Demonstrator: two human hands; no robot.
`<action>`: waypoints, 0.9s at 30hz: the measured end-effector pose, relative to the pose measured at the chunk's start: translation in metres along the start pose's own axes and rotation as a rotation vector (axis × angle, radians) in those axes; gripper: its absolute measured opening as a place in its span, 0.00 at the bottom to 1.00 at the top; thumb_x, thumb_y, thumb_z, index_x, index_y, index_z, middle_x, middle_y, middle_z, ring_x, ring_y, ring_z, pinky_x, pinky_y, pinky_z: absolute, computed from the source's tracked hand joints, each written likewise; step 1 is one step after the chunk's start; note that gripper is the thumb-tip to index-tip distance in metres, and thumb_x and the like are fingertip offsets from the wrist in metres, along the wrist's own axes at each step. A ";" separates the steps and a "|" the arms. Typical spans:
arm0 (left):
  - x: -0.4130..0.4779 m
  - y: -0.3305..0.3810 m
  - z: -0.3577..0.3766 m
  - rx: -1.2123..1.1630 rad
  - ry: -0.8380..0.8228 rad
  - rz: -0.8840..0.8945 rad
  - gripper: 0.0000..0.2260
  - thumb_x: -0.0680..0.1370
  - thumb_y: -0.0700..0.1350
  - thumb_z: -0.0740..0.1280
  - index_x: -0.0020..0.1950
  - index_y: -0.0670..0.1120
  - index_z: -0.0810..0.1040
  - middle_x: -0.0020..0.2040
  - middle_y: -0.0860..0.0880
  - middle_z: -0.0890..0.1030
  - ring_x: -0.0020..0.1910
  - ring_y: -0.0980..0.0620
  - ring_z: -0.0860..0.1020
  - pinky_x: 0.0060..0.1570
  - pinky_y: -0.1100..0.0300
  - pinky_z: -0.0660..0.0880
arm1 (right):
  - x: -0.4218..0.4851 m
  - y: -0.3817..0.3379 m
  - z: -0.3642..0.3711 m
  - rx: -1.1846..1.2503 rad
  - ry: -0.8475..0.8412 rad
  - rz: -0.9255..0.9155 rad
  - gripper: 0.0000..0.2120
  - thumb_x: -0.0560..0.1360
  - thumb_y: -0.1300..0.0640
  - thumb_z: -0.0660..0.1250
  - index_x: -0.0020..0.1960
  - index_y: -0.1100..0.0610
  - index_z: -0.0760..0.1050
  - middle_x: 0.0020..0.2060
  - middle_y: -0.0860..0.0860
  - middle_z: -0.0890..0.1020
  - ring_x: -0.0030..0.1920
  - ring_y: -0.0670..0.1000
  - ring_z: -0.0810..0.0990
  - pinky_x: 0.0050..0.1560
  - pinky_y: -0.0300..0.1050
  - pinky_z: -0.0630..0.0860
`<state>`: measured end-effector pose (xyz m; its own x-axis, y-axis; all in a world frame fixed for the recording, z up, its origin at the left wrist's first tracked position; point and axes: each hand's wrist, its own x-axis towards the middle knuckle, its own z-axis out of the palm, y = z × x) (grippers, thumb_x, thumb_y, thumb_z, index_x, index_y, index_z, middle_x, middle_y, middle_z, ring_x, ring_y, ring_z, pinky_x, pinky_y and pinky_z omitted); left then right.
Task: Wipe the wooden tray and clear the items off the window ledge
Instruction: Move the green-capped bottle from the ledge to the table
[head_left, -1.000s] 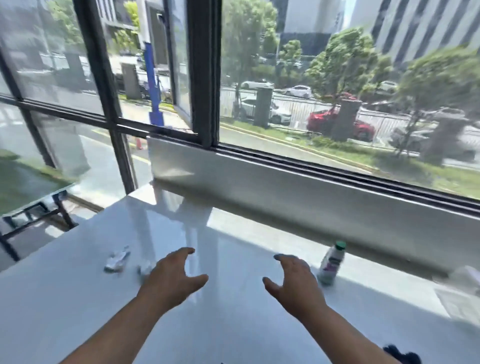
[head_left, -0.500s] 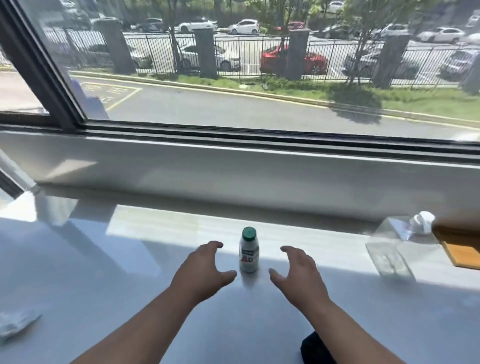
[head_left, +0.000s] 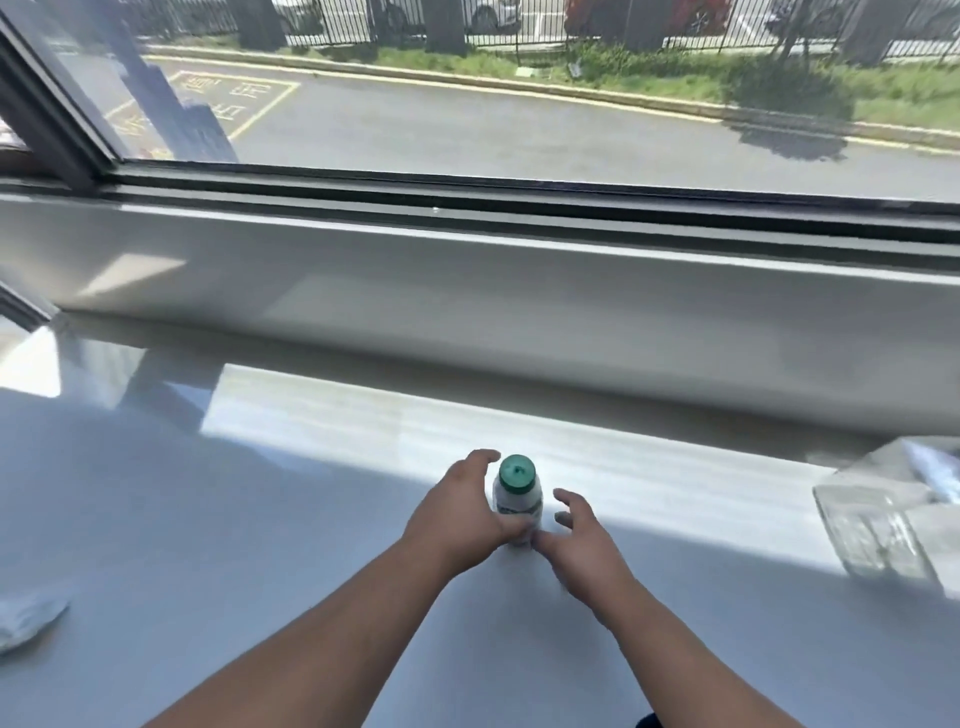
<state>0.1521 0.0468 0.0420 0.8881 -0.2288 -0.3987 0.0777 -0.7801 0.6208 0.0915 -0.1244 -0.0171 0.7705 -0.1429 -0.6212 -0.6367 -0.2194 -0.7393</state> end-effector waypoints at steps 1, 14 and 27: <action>0.003 -0.002 0.002 -0.017 -0.001 0.002 0.37 0.65 0.65 0.77 0.72 0.63 0.70 0.72 0.59 0.76 0.63 0.54 0.78 0.55 0.54 0.79 | 0.004 0.000 0.002 0.039 -0.006 0.030 0.35 0.75 0.49 0.73 0.79 0.41 0.62 0.70 0.49 0.73 0.55 0.51 0.84 0.44 0.41 0.76; -0.073 -0.094 -0.092 -0.216 0.231 -0.058 0.26 0.64 0.68 0.71 0.60 0.64 0.73 0.56 0.62 0.81 0.50 0.59 0.81 0.45 0.58 0.78 | -0.031 -0.074 0.123 0.099 -0.187 -0.026 0.23 0.75 0.54 0.73 0.68 0.45 0.73 0.57 0.53 0.85 0.45 0.54 0.79 0.52 0.52 0.76; -0.345 -0.362 -0.232 -0.370 0.628 -0.356 0.26 0.63 0.70 0.71 0.59 0.65 0.73 0.55 0.64 0.82 0.47 0.61 0.82 0.45 0.59 0.79 | -0.189 -0.109 0.478 -0.037 -0.587 0.016 0.22 0.78 0.60 0.72 0.71 0.54 0.73 0.58 0.60 0.85 0.59 0.61 0.84 0.66 0.56 0.79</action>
<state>-0.0775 0.5436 0.1114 0.8621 0.4521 -0.2289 0.4504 -0.4766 0.7550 0.0012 0.3876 0.0567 0.6083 0.4096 -0.6798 -0.6382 -0.2568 -0.7258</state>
